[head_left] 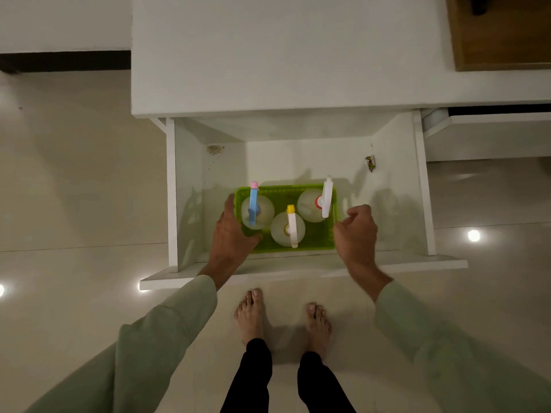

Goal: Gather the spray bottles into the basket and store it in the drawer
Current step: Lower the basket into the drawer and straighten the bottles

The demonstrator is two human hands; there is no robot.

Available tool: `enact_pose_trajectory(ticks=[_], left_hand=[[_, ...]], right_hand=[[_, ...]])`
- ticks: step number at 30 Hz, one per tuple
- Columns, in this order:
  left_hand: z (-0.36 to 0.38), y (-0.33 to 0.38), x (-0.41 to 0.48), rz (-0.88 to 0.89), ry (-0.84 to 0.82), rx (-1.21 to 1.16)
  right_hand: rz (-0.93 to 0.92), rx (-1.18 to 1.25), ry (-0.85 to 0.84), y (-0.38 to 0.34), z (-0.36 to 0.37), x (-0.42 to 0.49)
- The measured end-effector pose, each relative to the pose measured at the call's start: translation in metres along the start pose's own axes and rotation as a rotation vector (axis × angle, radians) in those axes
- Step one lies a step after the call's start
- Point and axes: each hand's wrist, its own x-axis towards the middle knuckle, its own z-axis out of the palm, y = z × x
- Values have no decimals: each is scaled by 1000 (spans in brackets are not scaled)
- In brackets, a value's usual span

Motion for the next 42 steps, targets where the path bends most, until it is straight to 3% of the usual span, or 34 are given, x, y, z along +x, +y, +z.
enact_pose_trajectory(ticks=[3, 8, 16, 23, 29, 31, 34, 36, 42], left_hand=[[-7, -2, -12, -57, 26, 0], [-14, -10, -22, -61, 26, 34], [-19, -12, -25, -47, 37, 53], [-25, -9, -28, -16, 24, 73], [-30, -5, -38, 30, 35, 85], [-32, -5, -47, 75, 31, 107], [-34, -9, -70, 162, -11, 205], [-34, -16, -87, 224, 3, 347], [-33, -36, -103, 411, -2, 613]], right_hand=[[-108, 19, -43, -9, 10, -40], [-144, -305, -292, -15, 44, -44], [-217, -366, -254, -21, 62, -30], [-179, -334, -282, -25, 53, -33], [-251, -294, -354, -20, 31, -38], [-318, -318, -313, -17, 20, -42], [-518, -253, -79, 6, -5, -60], [-554, -230, 13, 32, -22, -73], [-795, -540, -150, 94, -47, -66]])
